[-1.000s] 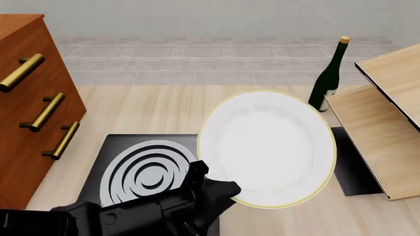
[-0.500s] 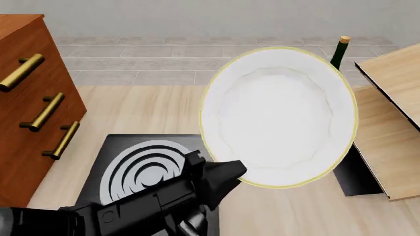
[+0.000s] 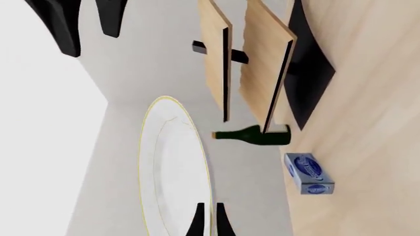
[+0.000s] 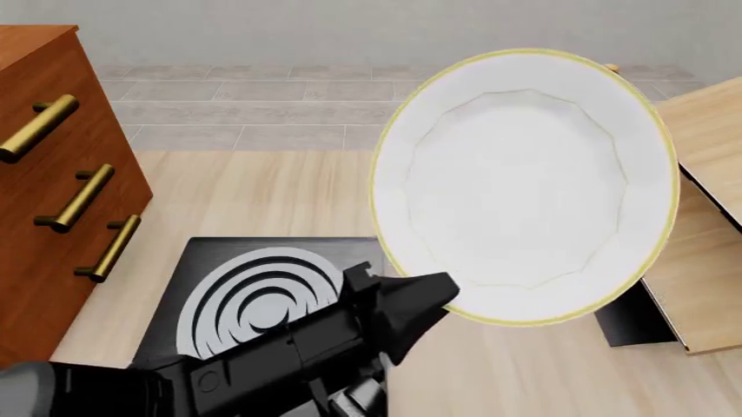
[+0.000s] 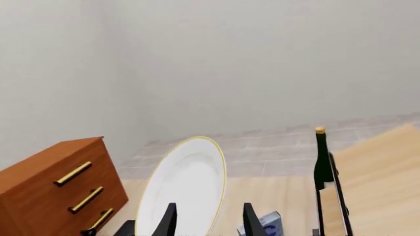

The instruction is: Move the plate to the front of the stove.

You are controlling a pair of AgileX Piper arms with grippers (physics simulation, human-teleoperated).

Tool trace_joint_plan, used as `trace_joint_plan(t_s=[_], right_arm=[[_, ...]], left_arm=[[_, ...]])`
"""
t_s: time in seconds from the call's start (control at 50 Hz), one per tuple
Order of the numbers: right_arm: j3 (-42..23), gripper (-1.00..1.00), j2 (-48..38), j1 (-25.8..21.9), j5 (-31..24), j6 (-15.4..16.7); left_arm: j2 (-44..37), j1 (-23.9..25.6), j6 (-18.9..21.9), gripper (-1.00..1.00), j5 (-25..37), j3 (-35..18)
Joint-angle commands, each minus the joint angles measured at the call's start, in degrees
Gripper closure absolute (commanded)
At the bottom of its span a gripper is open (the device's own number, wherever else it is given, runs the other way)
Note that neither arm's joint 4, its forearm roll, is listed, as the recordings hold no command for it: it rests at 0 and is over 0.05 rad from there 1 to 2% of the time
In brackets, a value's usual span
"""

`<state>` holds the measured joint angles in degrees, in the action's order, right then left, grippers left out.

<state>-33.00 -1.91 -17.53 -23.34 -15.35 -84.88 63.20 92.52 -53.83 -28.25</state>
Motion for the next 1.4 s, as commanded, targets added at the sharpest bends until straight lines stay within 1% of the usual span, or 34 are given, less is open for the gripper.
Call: trace_joint_plan(t_s=[0.02,0.06,0.08,0.1,0.16,0.2,0.24,0.28,0.32,0.34,0.44,0.58,0.76,0.88,1.04,1.16,1.2,1.24,1.4], right_arm=[[-0.6,-1.00,0.2,0.1,-1.5,-1.6],[-0.2,-1.00,0.2,0.3,-1.3,-3.1],[0.1,-1.00,0.1,0.5,-1.0,-3.0],[0.6,-1.00,0.1,0.8,-0.7,-4.2],[1.5,-1.00,-0.2,0.4,0.2,-4.9],[2.3,-1.00,-0.5,-0.1,0.9,-6.5],[2.9,-1.00,-0.7,-0.1,1.6,-6.7],[4.1,-1.00,-1.2,-0.3,2.7,-8.2],[4.9,-1.00,-1.7,-0.2,3.7,-7.8],[5.4,-1.00,-1.9,-0.1,4.1,-8.5],[7.2,-1.00,-3.0,0.1,6.0,-9.7],[8.5,-1.00,-5.2,-0.6,8.7,-9.8],[10.8,-1.00,-10.4,-2.5,14.9,-10.6],[11.3,-1.00,-13.2,-3.2,17.8,-10.8],[12.0,-1.00,-16.8,-4.4,21.5,-11.7],[12.1,-1.00,-19.2,-5.3,23.7,-11.8],[12.3,-1.00,-19.9,-5.7,24.4,-12.5],[12.2,-1.00,-20.1,-5.8,24.6,-12.3],[13.3,-1.00,-21.3,-6.4,26.3,-13.2]], left_arm=[[-0.2,0.6,0.9,1.00,-1.3,-0.8],[-0.1,0.7,1.0,1.00,-1.5,-0.8],[-0.1,0.9,1.1,1.00,-1.7,-0.8],[0.0,0.9,1.1,1.00,-1.8,-0.7],[0.2,1.1,1.1,1.00,-2.0,-0.6],[0.4,1.1,1.0,1.00,-1.9,-0.6],[0.5,1.1,1.0,1.00,-1.9,-0.6],[0.4,1.2,1.1,1.00,-2.2,-0.5],[0.3,1.2,1.1,1.00,-2.4,-0.5],[0.4,1.2,1.0,1.00,-2.2,-0.5],[0.2,1.3,1.0,1.00,-2.6,-0.4],[0.1,1.4,1.0,1.00,-2.8,-0.3],[0.1,2.0,1.1,1.00,-3.1,-0.4],[-0.2,2.3,1.2,1.00,-3.5,-0.2],[-0.1,2.6,1.3,1.00,-3.3,-0.3],[0.0,2.9,1.2,1.00,-3.3,-0.4],[0.0,2.9,1.2,1.00,-3.3,-0.4],[0.0,2.9,1.3,1.00,-3.3,-0.4],[0.1,3.1,1.4,1.00,-3.4,-0.4]])
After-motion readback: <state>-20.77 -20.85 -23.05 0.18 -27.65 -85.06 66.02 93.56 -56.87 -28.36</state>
